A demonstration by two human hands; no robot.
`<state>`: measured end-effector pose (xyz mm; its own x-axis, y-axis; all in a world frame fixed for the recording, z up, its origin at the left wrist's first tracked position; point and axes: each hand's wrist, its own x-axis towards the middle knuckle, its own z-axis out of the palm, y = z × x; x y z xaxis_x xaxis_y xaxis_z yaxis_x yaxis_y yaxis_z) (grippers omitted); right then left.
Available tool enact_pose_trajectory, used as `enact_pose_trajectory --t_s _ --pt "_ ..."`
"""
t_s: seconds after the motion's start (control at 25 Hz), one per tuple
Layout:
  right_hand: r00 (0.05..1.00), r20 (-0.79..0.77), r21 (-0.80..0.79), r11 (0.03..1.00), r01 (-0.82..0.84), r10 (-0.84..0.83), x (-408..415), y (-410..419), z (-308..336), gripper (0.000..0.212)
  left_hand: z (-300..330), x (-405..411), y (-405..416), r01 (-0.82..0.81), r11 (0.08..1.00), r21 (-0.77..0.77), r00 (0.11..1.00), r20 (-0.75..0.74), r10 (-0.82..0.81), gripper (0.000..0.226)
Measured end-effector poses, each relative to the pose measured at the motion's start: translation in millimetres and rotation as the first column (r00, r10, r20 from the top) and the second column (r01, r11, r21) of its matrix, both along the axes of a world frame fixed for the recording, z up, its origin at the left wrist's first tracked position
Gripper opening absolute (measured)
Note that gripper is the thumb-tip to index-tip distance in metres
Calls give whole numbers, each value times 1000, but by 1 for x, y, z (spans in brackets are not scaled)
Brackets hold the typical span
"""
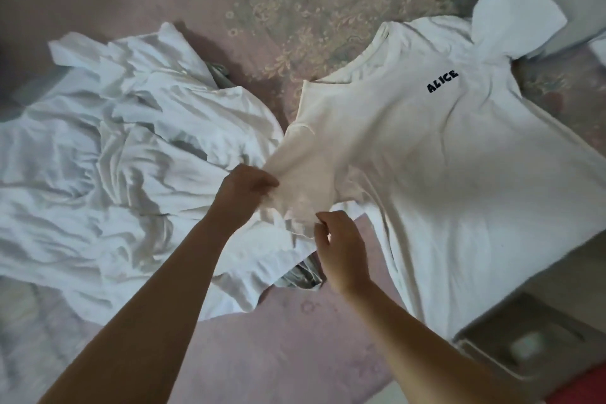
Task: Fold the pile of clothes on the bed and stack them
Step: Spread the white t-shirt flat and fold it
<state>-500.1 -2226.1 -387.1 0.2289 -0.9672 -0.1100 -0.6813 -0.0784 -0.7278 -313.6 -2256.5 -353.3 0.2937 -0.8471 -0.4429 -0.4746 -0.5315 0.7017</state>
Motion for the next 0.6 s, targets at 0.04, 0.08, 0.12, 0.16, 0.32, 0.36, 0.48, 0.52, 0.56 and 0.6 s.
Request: enact_pose_trajectory --t_s 0.04,0.08,0.12,0.16,0.32,0.36,0.48,0.52,0.56,0.6 --pt "1000 3 72 997 -11 11 15 9 0 30 -2 6 6 11 1000 9 1000 10 -11 24" --pt "1000 -3 146 989 -19 19 28 15 -1 26 -5 13 10 36 998 45 999 -7 -36 30" --pt "999 -31 182 983 -10 16 39 17 -5 21 -9 19 14 99 992 74 995 -7 -98 36" --pt "998 -64 178 984 -8 20 50 19 -8 16 -17 27 18 206 974 93 977 44 -211 37" --pt "973 -224 43 998 -42 51 64 21 -21 8 -43 50 25 565 821 -86 729 519 -447 4" --pt "956 -279 29 996 -89 94 63 21 -25 13 -47 54 27 664 743 -77 605 639 -475 7" --pt "925 -298 39 971 -234 235 53 25 -36 22 -52 59 31 823 567 37 290 831 -475 20" --pt "938 -261 25 973 -229 228 45 24 -38 27 -53 58 28 827 562 5 298 844 -446 29" --pt "948 -258 5 981 -193 188 35 20 -40 32 -51 53 18 817 574 -51 345 842 -416 36" --pt "950 -288 -37 990 -139 123 22 16 -40 35 -47 44 3 792 600 -112 404 833 -378 40"
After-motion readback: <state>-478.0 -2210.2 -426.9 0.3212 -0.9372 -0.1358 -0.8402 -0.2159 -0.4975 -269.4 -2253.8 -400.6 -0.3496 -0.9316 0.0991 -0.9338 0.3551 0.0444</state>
